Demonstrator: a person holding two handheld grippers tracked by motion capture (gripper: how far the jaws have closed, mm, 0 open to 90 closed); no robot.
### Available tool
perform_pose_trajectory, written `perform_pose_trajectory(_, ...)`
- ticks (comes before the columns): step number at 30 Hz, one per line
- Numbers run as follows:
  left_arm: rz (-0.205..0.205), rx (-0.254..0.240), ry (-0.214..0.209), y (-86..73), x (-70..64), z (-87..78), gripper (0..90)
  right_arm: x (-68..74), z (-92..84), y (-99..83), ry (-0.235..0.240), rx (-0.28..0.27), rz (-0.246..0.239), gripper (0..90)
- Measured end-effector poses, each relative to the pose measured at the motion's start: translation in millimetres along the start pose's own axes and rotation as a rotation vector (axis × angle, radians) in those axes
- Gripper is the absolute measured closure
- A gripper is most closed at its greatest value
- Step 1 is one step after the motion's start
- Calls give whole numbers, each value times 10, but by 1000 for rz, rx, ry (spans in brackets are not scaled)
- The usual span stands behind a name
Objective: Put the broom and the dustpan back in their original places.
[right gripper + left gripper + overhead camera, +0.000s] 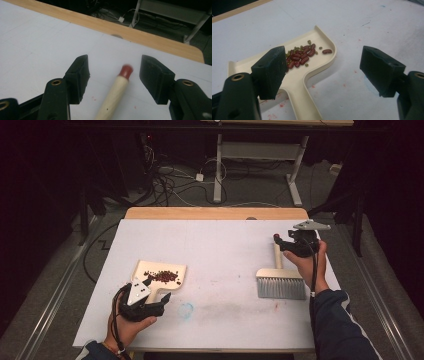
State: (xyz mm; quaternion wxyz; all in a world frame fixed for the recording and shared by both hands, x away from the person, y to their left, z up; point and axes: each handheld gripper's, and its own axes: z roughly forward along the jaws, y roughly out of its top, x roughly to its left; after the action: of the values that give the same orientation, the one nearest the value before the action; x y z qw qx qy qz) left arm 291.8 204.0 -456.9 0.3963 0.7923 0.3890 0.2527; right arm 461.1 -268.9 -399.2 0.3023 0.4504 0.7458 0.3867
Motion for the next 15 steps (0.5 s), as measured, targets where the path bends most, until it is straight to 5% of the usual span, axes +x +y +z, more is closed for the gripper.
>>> perform_pose_trajectory(7, 15, 13, -1, -8, 0, 5, 214, 79, -99, -71, 36, -33, 12, 390)
perform_pose_trajectory(15, 37, 7, -5, 3, -20, 11, 211, 238, -284, -106, 63, -81, -49, 371)
